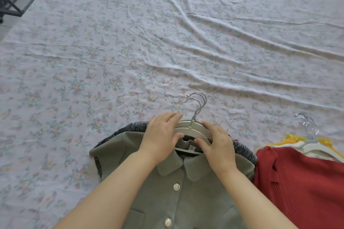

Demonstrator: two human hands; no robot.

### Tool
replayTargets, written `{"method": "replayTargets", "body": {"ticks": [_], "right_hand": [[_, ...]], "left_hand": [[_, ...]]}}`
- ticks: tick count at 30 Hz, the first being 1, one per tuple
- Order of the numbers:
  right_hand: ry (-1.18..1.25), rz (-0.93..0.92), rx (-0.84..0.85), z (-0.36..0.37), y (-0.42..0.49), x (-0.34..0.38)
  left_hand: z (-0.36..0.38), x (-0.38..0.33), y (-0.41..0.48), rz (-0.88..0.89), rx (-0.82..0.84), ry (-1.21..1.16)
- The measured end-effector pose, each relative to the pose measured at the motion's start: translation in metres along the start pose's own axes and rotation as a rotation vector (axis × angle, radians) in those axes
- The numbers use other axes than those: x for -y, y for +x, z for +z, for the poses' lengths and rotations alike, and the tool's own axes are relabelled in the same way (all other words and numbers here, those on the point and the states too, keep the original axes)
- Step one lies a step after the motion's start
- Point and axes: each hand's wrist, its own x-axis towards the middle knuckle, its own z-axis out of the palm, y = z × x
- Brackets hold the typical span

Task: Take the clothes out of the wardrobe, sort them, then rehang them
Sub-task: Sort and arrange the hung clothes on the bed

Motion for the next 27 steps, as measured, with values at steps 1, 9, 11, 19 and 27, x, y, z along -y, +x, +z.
{"method": "replayTargets", "body": {"ticks": [1,9,11,19,27], "right_hand": [[-0.02,-0.02,-0.033,0.002,-0.004,-0.002],[-0.01,-0.062,-0.076,0.001,-0.018,-0.012],[0.032,-0.065,-0.097,-0.004,-0.024,-0.01],[0.134,-0.176,-0.142,-0.06,-0.064,0.054],[0.162,-0.313,-0.082,-0.128,-0.112,0.162]], "left_hand": [[0.003,-0.002,0.002,0.015,0.028,0.024],[0.021,-0.005,-0.002,-0.001,-0.104,-0.121],[0.018,-0.007,-0.011,0.017,-0.142,-0.147],[-0.042,-0.037,-0.085,-0.017,-0.314,-0.261],[-0.15,-0.074,-0.184,-0.144,-0.504,-0.233]]}}
